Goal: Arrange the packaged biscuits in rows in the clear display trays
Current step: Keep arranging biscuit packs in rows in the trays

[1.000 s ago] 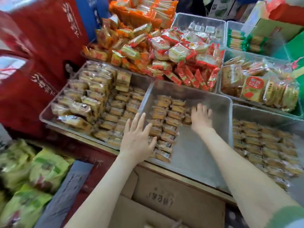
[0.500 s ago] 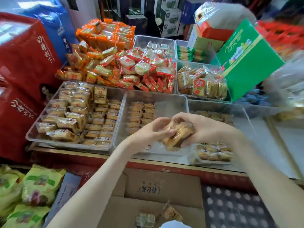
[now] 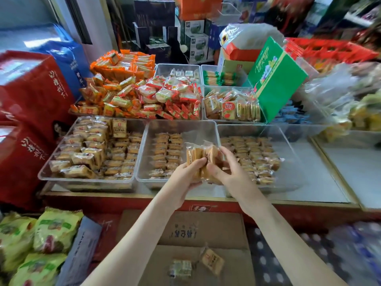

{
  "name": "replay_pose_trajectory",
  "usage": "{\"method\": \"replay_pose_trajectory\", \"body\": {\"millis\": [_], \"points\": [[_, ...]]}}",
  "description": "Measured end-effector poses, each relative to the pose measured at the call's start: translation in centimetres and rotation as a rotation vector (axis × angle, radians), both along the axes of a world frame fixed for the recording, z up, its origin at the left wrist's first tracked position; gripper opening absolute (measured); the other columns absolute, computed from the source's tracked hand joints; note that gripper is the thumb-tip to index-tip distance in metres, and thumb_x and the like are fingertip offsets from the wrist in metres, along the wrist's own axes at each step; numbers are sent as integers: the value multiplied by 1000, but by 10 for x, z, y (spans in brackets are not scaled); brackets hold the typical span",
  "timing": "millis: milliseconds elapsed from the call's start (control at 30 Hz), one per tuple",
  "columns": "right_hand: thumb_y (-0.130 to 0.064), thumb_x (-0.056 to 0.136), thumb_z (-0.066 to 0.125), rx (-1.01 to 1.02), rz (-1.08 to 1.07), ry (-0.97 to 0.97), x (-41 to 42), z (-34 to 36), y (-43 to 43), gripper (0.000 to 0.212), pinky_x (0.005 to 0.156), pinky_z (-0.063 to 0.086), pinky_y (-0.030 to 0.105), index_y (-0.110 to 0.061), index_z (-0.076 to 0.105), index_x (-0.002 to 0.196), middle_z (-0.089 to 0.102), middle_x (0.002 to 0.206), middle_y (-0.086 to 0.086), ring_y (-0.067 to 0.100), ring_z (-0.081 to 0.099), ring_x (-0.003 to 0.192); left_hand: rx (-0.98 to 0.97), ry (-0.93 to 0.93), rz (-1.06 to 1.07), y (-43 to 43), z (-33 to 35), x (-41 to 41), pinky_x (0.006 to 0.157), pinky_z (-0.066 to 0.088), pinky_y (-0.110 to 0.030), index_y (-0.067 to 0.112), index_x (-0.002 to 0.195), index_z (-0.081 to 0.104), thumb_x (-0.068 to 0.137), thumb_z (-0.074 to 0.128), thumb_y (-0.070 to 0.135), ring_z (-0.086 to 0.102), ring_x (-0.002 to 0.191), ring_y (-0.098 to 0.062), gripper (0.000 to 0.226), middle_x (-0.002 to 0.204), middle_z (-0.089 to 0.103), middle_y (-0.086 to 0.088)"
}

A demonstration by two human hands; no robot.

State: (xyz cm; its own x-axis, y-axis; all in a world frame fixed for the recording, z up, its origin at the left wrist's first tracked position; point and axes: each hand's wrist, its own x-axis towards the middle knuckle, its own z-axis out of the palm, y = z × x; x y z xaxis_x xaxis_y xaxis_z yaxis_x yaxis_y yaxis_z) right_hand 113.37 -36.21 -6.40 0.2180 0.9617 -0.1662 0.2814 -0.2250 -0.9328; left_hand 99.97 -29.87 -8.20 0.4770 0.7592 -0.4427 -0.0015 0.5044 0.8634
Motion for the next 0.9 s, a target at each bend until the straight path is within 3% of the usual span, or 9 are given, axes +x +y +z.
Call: {"method": "replay_pose_trajectory", "body": {"millis": [67,167,200,300,400,533,667,800,900], "points": [[-40,89,65,26,0,-106,0,-1,-4,75,106,39,29,-40,20,149,43,144,-8,13,44,130,33,-6,8,-6,4,2,86,49,-24,17,108,69,95,59,32,69,88,-10,22,92,76,3],[-30,86,72,130,-78,-295,4,-3,-7,82,87,42,10,-30,19,149,47,137,-1,11,49,115,64,40,117,-10,8,0,83,54,-25,16,108,65,95,61,28,71,88,-11,18,94,76,0],[-28,85,74,174,-110,-355,6,-4,-7,85,87,43,10,-24,19,150,46,138,2,12,49,116,90,68,178,-11,8,-2,82,57,-27,15,112,61,95,63,26,71,89,-12,20,99,74,-2],[-27,82,76,285,-158,-534,11,-6,-7,88,100,47,31,-14,23,150,41,141,9,21,44,127,214,127,305,-15,7,-7,87,58,-41,17,135,32,92,66,19,67,101,-18,55,116,62,-6],[-25,78,80,406,-161,-655,10,-8,-10,81,94,47,29,-9,34,144,48,130,12,20,47,119,290,100,292,-24,8,-7,91,56,-41,31,145,13,93,65,15,64,105,-15,76,113,63,1],[-18,75,81,518,-113,-806,9,-11,-14,76,97,47,38,-4,43,139,54,125,14,20,42,116,239,26,267,-34,10,-5,80,59,-30,16,126,47,91,67,20,68,100,-14,41,115,68,-5],[-23,78,79,504,-99,-885,8,-8,-17,80,96,48,42,-6,39,144,54,127,13,20,38,113,207,-48,242,-47,13,1,72,54,-22,22,114,50,66,74,46,65,100,-13,59,115,64,-4],[-27,83,75,454,164,-757,0,-2,-27,92,103,36,28,-16,18,154,46,135,10,19,38,123,216,-14,212,-48,9,10,74,55,-24,19,121,50,71,85,36,66,103,-17,63,117,64,-8],[-39,89,66,236,355,-508,14,12,-33,87,105,30,23,-34,8,154,36,137,-10,6,33,127,256,103,184,-42,8,4,75,60,-30,17,117,53,78,81,25,70,96,-19,48,112,67,-9]]}}
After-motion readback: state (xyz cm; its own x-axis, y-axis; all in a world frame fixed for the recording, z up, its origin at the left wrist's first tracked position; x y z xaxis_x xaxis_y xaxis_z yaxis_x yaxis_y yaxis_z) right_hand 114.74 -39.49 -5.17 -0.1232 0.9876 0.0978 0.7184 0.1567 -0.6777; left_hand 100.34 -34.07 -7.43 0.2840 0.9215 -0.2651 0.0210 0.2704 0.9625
